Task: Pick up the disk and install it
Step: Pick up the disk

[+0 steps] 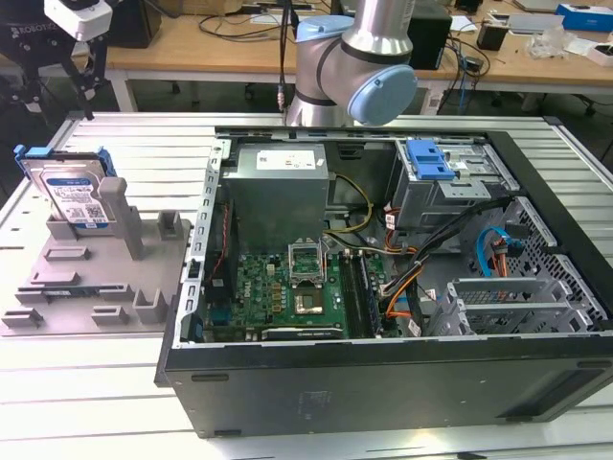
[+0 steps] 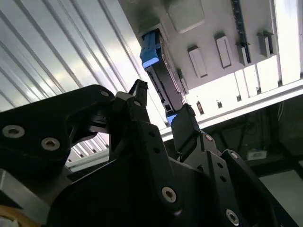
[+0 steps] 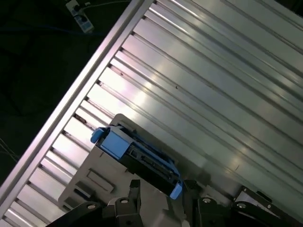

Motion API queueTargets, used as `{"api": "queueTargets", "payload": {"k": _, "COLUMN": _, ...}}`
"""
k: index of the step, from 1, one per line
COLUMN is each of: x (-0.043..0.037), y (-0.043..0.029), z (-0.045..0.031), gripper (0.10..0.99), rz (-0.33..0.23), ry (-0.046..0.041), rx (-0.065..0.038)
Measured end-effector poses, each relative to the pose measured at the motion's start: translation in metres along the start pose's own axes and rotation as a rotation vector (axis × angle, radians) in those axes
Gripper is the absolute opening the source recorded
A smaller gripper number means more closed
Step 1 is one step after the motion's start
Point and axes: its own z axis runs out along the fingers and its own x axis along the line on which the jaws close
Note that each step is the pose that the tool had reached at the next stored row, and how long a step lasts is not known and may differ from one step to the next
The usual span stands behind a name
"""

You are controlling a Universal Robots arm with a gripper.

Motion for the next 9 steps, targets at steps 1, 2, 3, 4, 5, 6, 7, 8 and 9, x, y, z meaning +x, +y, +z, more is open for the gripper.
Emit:
{"api": "queueTargets", "payload": {"k": 1, "x": 0.0000, "y": 0.0000, "z": 0.0000, "gripper": 0.482, "rz": -0.018, "ry": 0.0009, "rx": 0.000}}
{"api": "queueTargets", "payload": {"k": 2, "x": 0.0000, "y": 0.0000, "z": 0.0000, "gripper": 0.482, "rz": -0.037, "ry": 0.0020, "rx": 0.001}}
{"api": "queueTargets", "payload": {"k": 3, "x": 0.0000, "y": 0.0000, "z": 0.0001, "gripper": 0.482, "rz": -0.063, "ry": 0.0033, "rx": 0.001}}
{"api": "queueTargets", "payload": {"k": 4, "x": 0.0000, "y": 0.0000, "z": 0.0001, "gripper": 0.482, "rz": -0.083, "ry": 0.0044, "rx": 0.001}}
{"api": "queueTargets", "payload": {"k": 5, "x": 0.0000, "y": 0.0000, "z": 0.0002, "gripper": 0.482, "rz": -0.105, "ry": 0.0055, "rx": 0.002}}
{"api": "queueTargets", "payload": {"k": 6, "x": 0.0000, "y": 0.0000, "z": 0.0003, "gripper": 0.482, "rz": -0.123, "ry": 0.0064, "rx": 0.002}}
{"api": "queueTargets", "payload": {"k": 7, "x": 0.0000, "y": 0.0000, "z": 0.0004, "gripper": 0.482, "rz": -0.149, "ry": 0.0077, "rx": 0.003}}
{"api": "queueTargets", "payload": {"k": 8, "x": 0.0000, "y": 0.0000, "z": 0.0005, "gripper": 0.482, "rz": -0.166, "ry": 0.0086, "rx": 0.003}}
{"api": "queueTargets", "payload": {"k": 9, "x": 0.0000, "y": 0.0000, "z": 0.0006, "gripper": 0.482, "rz": -0.200, "ry": 0.0104, "rx": 0.004}}
